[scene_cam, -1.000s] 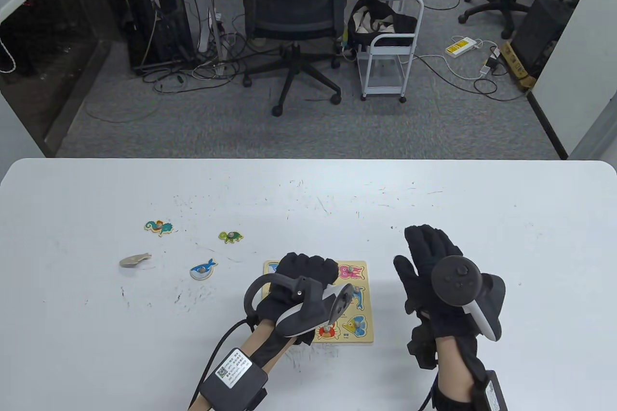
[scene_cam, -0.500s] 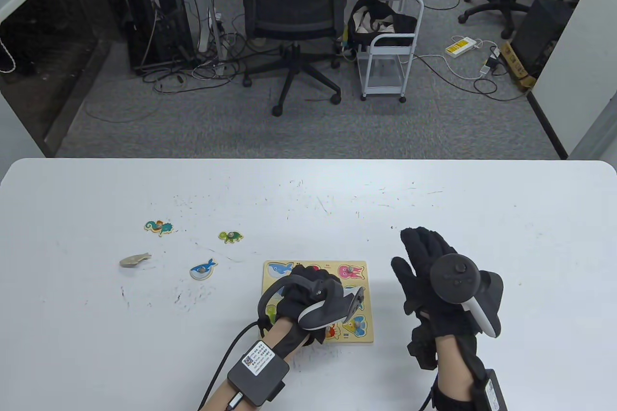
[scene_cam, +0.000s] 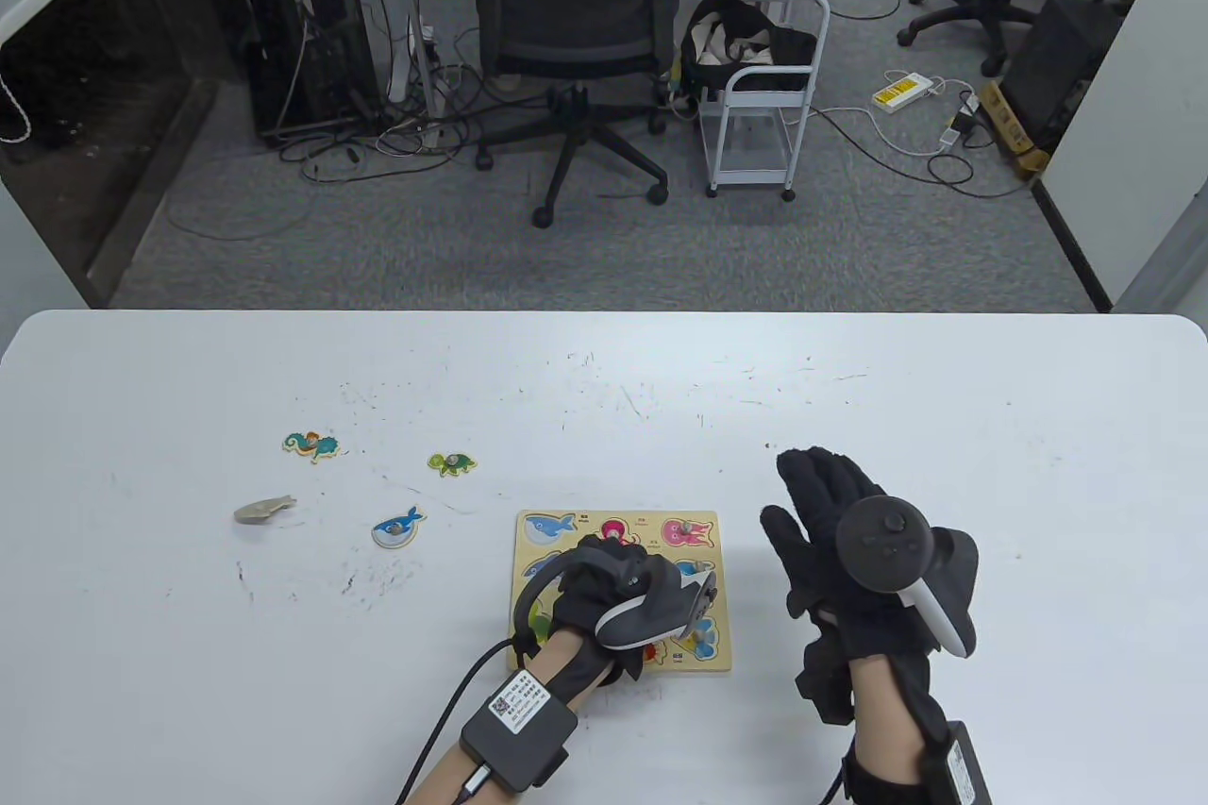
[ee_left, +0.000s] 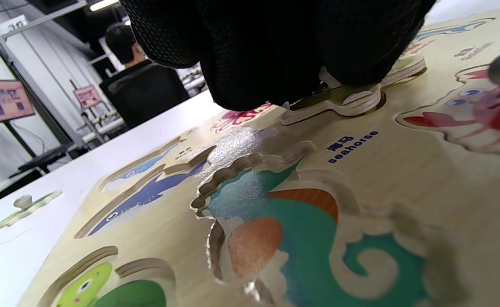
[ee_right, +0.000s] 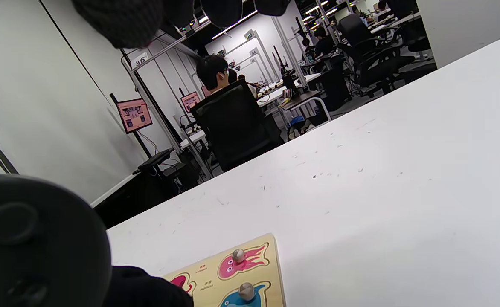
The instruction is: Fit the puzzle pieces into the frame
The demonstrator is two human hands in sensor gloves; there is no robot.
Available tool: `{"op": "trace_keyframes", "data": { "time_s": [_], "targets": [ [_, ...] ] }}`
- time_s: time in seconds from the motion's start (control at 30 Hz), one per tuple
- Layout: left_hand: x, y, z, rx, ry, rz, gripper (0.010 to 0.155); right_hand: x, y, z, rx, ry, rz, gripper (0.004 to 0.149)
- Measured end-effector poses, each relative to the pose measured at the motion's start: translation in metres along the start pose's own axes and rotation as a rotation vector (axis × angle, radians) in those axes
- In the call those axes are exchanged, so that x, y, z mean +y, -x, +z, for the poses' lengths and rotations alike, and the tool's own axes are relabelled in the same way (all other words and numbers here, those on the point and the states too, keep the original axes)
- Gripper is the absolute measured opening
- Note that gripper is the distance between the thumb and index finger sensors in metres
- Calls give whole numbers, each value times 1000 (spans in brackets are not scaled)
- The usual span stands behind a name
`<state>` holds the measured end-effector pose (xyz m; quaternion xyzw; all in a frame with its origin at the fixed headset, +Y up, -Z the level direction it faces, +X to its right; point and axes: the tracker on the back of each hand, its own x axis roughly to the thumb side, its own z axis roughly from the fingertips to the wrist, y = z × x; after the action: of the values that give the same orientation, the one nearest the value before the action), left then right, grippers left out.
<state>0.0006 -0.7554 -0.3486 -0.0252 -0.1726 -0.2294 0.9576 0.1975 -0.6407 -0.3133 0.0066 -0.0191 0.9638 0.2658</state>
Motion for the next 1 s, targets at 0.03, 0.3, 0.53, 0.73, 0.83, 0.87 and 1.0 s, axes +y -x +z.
{"op": "trace_keyframes", "data": {
  "time_s": [0.03, 0.3, 0.53, 0.73, 0.83, 0.87, 1.0],
  "targets": [
    [0, 0, 0, 0, 0, -1, 46, 0, 0, 0, 0, -2, 1, 63],
    [0, 0, 1, 6, -6, 1, 46, 2, -1, -1, -3, -13, 3, 62],
    [0, -2, 4, 7, -13, -27, 47, 4, -1, -2, -5, -23, 13, 62],
    [5, 17, 6, 30, -12, 15, 54, 4, -1, -2, -11, -27, 9, 62],
    [8, 41, 9, 72, -16, 52, 55, 3, -1, -2, -14, -25, 0, 62],
    [8, 51, 10, 93, -15, 55, 55, 3, -1, -2, -14, -24, -3, 62],
    [8, 94, 14, 204, 0, 36, 57, 3, 0, -2, -16, -22, -7, 62]
  ]
}}
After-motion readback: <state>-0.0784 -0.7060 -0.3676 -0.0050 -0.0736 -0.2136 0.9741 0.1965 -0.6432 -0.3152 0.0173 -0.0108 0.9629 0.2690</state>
